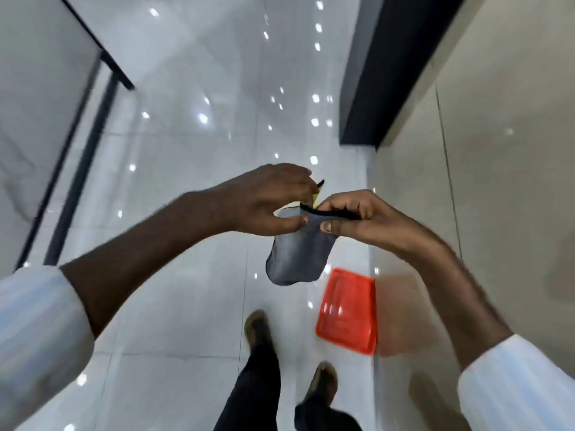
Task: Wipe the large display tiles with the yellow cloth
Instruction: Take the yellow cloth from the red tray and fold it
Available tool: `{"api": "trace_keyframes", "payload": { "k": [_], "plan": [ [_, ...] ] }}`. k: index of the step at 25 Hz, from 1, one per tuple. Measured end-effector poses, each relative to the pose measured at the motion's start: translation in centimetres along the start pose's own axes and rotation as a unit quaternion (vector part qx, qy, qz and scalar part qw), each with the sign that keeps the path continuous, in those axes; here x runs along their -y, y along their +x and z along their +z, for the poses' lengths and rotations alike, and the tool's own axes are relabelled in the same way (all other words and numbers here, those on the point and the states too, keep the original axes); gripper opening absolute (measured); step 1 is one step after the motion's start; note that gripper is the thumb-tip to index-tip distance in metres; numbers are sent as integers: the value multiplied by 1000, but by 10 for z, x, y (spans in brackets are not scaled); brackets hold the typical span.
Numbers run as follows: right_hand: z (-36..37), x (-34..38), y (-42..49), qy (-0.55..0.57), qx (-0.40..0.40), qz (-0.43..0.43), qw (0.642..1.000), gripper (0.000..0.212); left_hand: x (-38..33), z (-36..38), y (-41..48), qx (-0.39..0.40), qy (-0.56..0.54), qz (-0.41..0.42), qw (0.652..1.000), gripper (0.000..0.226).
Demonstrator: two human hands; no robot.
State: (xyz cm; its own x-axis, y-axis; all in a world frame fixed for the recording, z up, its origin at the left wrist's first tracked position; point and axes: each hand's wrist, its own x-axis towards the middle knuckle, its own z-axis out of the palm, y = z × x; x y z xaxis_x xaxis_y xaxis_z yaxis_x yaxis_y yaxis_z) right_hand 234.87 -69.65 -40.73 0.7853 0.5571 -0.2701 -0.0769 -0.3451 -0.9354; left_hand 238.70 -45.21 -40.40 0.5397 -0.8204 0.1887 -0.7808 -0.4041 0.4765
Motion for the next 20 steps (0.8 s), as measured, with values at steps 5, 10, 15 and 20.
{"api": "trace_keyframes", "payload": {
  "k": [5,10,15,20],
  "plan": [
    [1,184,26,-36,4,-134,990,16,-42,-160,-85,-96,66,-136,984,38],
    [22,312,70,6,-40,-216,976,20,-30,-247,-188,-252,18,-289,923,26],
    [59,384,126,53,-45,-281,957,20,-13,-285,-249,-470,-195,-361,781,9],
    [90,429,196,69,7,-348,935,25,-12,-315,-252,-651,-282,-305,636,10]
  ]
}}
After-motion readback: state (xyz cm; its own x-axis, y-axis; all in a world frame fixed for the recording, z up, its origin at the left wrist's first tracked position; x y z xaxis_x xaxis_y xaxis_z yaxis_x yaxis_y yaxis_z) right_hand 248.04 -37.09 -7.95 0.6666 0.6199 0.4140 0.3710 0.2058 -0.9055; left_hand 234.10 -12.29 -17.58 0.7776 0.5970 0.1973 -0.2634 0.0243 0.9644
